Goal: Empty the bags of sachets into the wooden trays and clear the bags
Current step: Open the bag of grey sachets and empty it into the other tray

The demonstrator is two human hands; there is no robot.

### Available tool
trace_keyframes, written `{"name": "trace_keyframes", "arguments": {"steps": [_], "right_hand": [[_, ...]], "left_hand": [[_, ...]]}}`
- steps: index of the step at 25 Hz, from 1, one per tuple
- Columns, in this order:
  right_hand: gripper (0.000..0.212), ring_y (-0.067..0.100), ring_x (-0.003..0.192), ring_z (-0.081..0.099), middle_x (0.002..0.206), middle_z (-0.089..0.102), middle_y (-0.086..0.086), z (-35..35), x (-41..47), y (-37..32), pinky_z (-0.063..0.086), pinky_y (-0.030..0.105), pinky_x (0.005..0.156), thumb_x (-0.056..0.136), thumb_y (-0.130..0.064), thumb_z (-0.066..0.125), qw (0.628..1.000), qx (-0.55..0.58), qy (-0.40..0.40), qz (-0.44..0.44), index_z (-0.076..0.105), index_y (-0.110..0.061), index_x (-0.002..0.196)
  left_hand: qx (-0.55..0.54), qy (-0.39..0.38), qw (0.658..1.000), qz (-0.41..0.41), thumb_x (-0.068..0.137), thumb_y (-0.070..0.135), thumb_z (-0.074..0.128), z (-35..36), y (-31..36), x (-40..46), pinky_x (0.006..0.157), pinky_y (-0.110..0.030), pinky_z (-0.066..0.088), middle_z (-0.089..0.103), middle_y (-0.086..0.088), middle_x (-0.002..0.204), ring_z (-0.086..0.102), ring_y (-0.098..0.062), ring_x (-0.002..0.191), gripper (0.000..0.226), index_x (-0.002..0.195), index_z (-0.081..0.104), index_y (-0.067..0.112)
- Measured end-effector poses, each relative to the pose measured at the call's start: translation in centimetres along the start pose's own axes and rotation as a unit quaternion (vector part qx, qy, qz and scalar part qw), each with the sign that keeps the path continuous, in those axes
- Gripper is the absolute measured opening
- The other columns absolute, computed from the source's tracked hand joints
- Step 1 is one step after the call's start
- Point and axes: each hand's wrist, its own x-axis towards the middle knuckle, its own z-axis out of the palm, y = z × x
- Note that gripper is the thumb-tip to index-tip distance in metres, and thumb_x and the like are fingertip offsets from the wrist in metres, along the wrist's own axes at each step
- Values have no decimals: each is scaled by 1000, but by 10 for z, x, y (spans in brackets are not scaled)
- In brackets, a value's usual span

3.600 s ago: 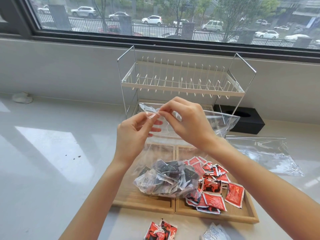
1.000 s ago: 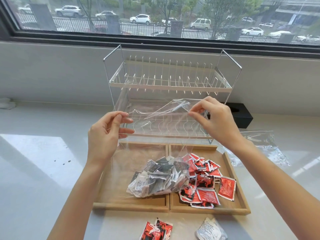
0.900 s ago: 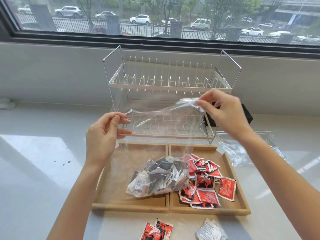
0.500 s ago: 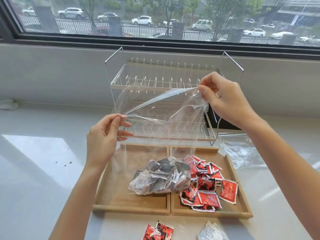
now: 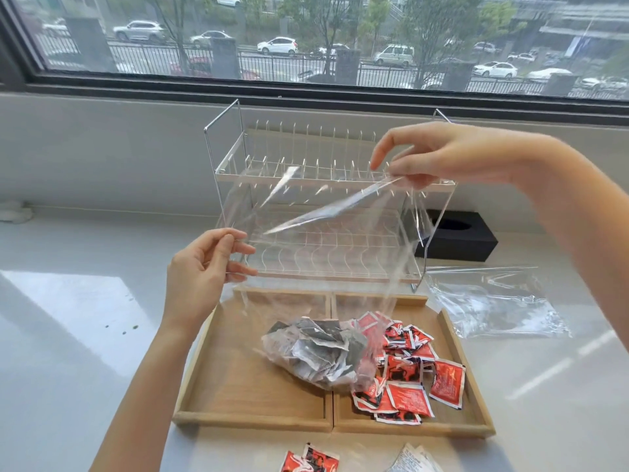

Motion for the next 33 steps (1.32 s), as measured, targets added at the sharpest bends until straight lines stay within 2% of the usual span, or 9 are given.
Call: {"name": "trace_keyframes", "arguments": {"steps": [3, 7, 10, 13, 17, 23, 26, 29, 33], "right_hand": [[30, 6, 64, 54, 68, 61, -11, 6, -1, 15, 48, 24, 74, 91, -44, 39, 982, 184, 34, 25, 60, -27, 104], [86, 7, 94, 60, 100, 64, -6, 50, -12, 51, 45, 30, 88, 40, -84, 56, 929, 348, 129, 3, 50, -38, 113], [97, 3, 116, 51, 126, 54, -11, 100, -22, 72, 41, 34, 100, 44, -81, 60, 940, 303, 155, 20, 33, -42, 127], [110, 3, 122, 45, 136, 42, -14, 141, -26, 83, 39, 30, 102, 50, -79, 60, 961, 256, 88, 58, 16, -37, 142], [92, 2, 123, 43, 135, 35, -20, 190, -24, 92, 36, 26, 103, 66, -58, 67, 956, 273, 29, 104, 15, -40, 140], [62, 3, 122, 39, 133, 41, -12, 226, -32, 103, 31, 19, 94, 85, -29, 58, 938, 298, 56, 168, 28, -27, 140], [56, 2, 122, 34, 136, 37, -11, 229, -32, 103, 34, 12, 87, 89, -28, 51, 936, 298, 61, 177, 28, -26, 141], [64, 11, 132, 31, 147, 29, -6, 236, -33, 106, 30, 25, 100, 85, -41, 53, 934, 297, 40, 193, 24, -32, 141], [93, 0, 127, 18, 135, 12, -25, 239, -40, 108, 21, 29, 107, 67, -52, 68, 949, 259, -11, 182, 13, -42, 141]], "left_hand": [[-14, 5, 1000, -8, 94, 13, 42, -3, -2, -2, 51, -13, 50, 71, 17, 67, 66, -6, 52, 24, 83, 61, 22], [-20, 15, 1000, -19, 94, 14, 42, -7, -5, -2, 55, -16, 54, 72, 17, 69, 68, -8, 57, 24, 85, 62, 24], [-14, 11, 1000, -21, 94, 16, 42, -6, -5, -1, 58, -17, 55, 72, 18, 71, 69, -8, 60, 23, 86, 62, 25], [-28, 13, 999, -18, 95, 17, 41, -6, -5, -1, 59, -16, 55, 73, 18, 74, 70, -8, 62, 22, 89, 61, 25], [-79, 17, 997, -20, 89, 32, 47, -8, -14, -5, 67, -15, 54, 74, 16, 85, 71, -8, 73, 15, 99, 58, 28], [-54, -97, 987, -118, 37, 80, 65, -18, -66, -28, 90, -8, 44, 45, 14, 135, 49, 3, 120, 122, 139, 20, 30], [1, -187, 952, -243, 26, 80, 68, -19, -105, -56, 111, -27, 29, 24, 2, 152, 30, -10, 136, 145, 144, 4, 26], [80, -262, 912, -304, 36, 73, 73, -11, -125, -77, 114, -34, 24, 25, 4, 150, 30, -12, 136, 136, 144, 5, 28], [260, -249, 910, -207, 77, 27, 68, 2, -141, -81, 101, -26, 31, 43, -2, 138, 41, -19, 129, 75, 140, 28, 14]]}}
